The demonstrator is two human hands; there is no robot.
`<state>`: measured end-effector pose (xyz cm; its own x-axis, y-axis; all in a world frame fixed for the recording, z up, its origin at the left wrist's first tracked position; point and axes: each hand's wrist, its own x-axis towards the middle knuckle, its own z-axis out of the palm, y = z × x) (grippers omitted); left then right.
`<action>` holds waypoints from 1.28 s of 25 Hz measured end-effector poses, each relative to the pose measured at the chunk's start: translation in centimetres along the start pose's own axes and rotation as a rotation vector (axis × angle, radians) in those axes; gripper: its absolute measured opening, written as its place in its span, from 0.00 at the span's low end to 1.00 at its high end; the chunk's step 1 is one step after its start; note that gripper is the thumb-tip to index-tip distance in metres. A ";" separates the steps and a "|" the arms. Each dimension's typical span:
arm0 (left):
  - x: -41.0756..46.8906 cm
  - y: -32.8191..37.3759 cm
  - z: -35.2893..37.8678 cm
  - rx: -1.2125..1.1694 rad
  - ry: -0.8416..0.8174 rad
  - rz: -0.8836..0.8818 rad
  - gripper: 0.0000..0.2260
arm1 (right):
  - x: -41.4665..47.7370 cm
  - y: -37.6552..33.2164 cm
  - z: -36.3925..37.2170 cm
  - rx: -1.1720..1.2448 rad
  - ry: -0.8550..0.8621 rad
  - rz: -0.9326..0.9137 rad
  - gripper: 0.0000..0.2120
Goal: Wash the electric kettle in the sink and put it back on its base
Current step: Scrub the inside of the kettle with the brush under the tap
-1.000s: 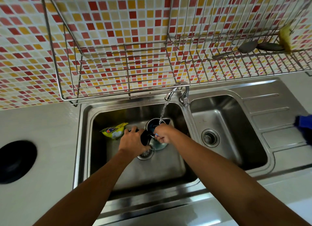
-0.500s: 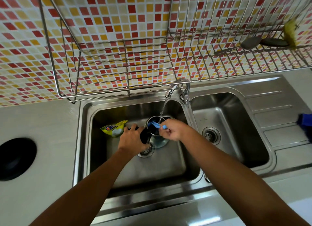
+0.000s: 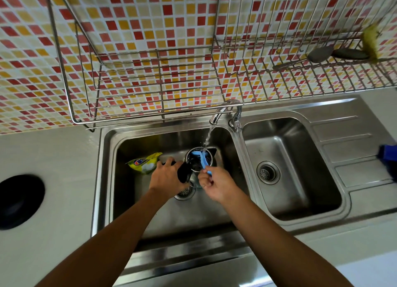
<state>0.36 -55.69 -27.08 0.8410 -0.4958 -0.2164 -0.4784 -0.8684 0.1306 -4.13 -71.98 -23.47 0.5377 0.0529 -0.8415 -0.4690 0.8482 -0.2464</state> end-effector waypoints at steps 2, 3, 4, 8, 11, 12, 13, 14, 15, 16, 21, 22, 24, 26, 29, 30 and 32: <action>-0.1 0.1 -0.4 -0.017 0.019 0.011 0.29 | 1.4 -0.4 0.7 -0.034 0.054 -0.019 0.11; -0.2 0.2 -0.6 -0.014 0.024 0.020 0.28 | 2.5 -0.7 1.4 -0.068 0.099 -0.032 0.13; -0.2 0.2 -0.7 -0.009 0.019 0.031 0.28 | 3.6 -1.0 2.2 -0.103 0.151 -0.052 0.15; 0.0 0.1 -0.9 0.002 -0.032 0.023 0.28 | 5.4 -1.9 4.0 -0.356 0.214 -0.099 0.17; 0.0 -0.1 -0.7 -0.004 -0.019 0.023 0.28 | 3.7 -2.6 2.8 -0.587 0.169 -0.027 0.16; 0.0 -0.1 -0.6 -0.015 -0.009 0.021 0.29 | 2.8 -3.0 1.9 -0.702 0.140 -0.003 0.14; 0.0 -0.1 -0.6 -0.021 -0.007 0.017 0.29 | 1.8 -3.4 0.9 -0.847 0.110 0.004 0.10; 0.0 -0.1 -0.6 -0.022 -0.012 0.011 0.30 | 0.8 -4.1 0.1 -1.017 0.075 0.000 0.07; 0.0 0.0 -0.6 -0.019 -0.018 0.002 0.30 | 0.1 -4.9 -0.5 -1.227 0.047 -0.025 0.07; 0.1 -0.1 -0.4 -0.014 -0.030 -0.005 0.31 | -0.4 -5.8 -0.7 -1.479 0.022 -0.071 0.09; 0.1 0.4 -0.9 0.002 -0.036 0.000 0.28 | 0.7 -7.1 1.5 -2.346 0.007 -0.373 0.15; 0.0 0.6 -1.0 0.002 -0.024 0.010 0.27 | 1.0 -6.3 2.1 -2.398 0.000 -0.365 0.17; 0.0 0.7 -1.3 -0.004 -0.020 0.015 0.27 | 2.2 -4.9 2.7 -2.492 0.006 -0.404 0.16; 0.0 0.7 -1.2 0.031 -0.041 0.018 0.27 | 3.3 -4.3 2.9 -2.594 0.001 -0.517 0.12; -0.1 0.6 -1.3 0.022 -0.031 0.010 0.24 | 3.9 -4.6 3.5 -2.674 -0.010 -0.752 0.12; -0.2 0.7 -1.4 0.014 -0.009 0.013 0.23 | 3.9 -4.7 3.5 -2.681 0.024 -0.773 0.12; -0.3 0.7 -1.3 0.001 0.039 0.019 0.23 | 3.6 -5.0 3.7 -2.706 0.093 -0.715 0.13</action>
<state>0.14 -56.13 -25.70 0.8408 -0.5120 -0.1756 -0.4949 -0.8586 0.1337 2.73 -74.13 -23.49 0.8657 0.1672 -0.4718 0.2149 -0.9754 0.0487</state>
